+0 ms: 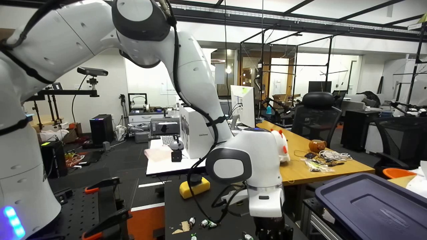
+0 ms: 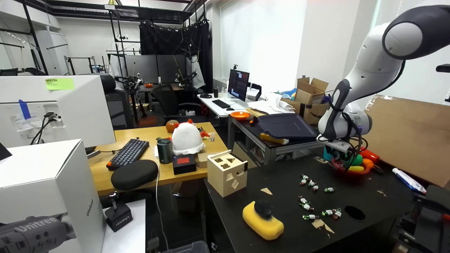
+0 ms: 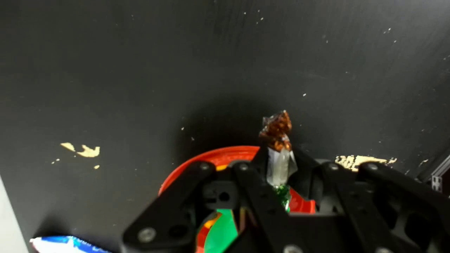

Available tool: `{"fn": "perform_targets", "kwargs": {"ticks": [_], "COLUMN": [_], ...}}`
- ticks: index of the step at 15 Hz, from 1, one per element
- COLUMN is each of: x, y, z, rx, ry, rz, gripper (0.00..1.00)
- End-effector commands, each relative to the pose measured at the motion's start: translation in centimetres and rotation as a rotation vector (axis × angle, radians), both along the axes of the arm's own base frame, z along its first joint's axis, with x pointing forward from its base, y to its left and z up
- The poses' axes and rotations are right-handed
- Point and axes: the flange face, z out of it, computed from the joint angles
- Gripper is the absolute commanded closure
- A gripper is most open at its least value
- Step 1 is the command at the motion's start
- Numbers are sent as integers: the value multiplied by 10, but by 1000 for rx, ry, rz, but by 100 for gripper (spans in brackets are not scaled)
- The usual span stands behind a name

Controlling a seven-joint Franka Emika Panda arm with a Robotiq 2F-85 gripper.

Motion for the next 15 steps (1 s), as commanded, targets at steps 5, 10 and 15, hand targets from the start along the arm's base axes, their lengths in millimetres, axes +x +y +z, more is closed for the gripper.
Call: {"fn": "perform_targets", "kwargs": {"ticks": [5,10,15], "x": [-19,-23,-32], "y": [-29,-38,-51], "z": [-7,-22,-39], "rx": [81,170,236], "ry": [55,49,19], "rz": [-90,-116,-156], "gripper": [97,97,97]}}
